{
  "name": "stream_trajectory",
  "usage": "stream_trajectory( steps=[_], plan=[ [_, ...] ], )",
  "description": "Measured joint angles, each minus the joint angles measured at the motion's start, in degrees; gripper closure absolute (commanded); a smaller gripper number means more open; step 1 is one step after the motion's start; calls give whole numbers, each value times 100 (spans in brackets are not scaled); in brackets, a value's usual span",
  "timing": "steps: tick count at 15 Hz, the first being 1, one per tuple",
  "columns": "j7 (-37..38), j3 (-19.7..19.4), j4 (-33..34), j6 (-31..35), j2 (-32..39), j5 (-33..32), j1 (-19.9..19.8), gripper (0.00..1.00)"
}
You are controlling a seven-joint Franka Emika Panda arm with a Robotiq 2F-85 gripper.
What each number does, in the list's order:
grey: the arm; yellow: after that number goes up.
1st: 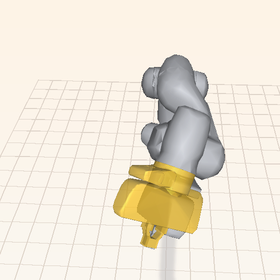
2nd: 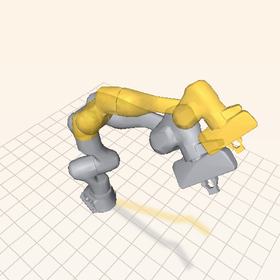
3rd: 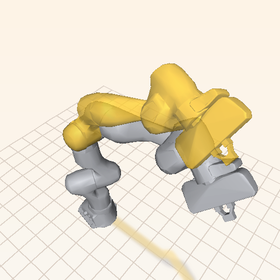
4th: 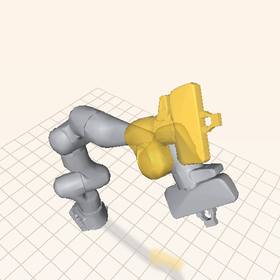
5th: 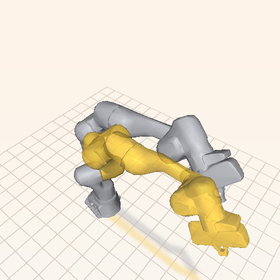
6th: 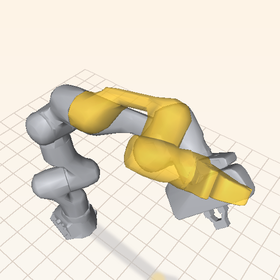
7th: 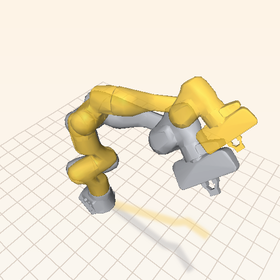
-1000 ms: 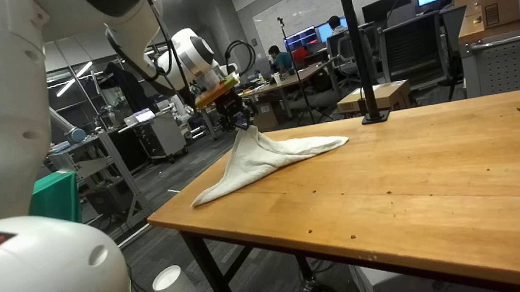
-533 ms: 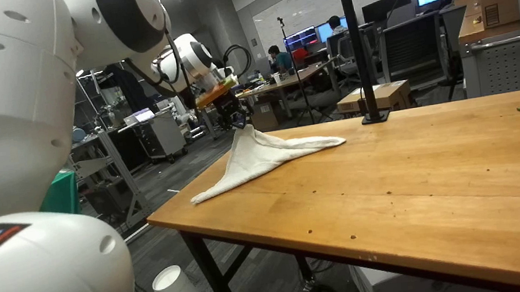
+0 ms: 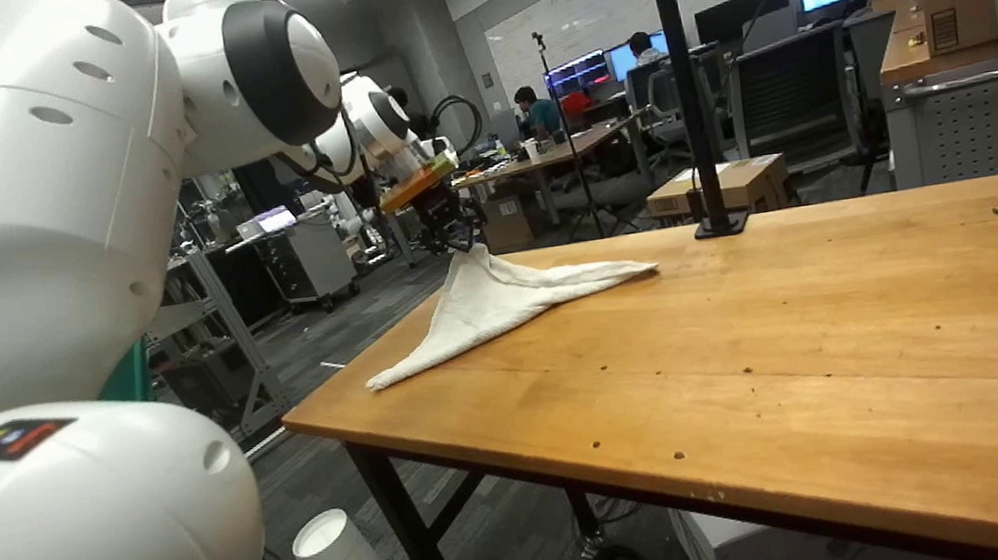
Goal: Fold the white towel
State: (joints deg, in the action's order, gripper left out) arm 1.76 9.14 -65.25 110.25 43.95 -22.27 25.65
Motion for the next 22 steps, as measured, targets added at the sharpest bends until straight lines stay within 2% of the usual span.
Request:
stream_trajectory(
  steps=[6,7,9,17,18,22],
  plan=[
    [-83,-121,619,-362,403,1,100,91],
    [-85,-133,706,-421,455,1,119,67],
    [-85,-160,888,-544,553,4,164,64],
    [-68,-174,1160,-730,695,19,211,3],
    [-57,-174,1152,-730,694,19,202,0],
    [100,-178,927,-712,622,34,55,0]
  ],
)
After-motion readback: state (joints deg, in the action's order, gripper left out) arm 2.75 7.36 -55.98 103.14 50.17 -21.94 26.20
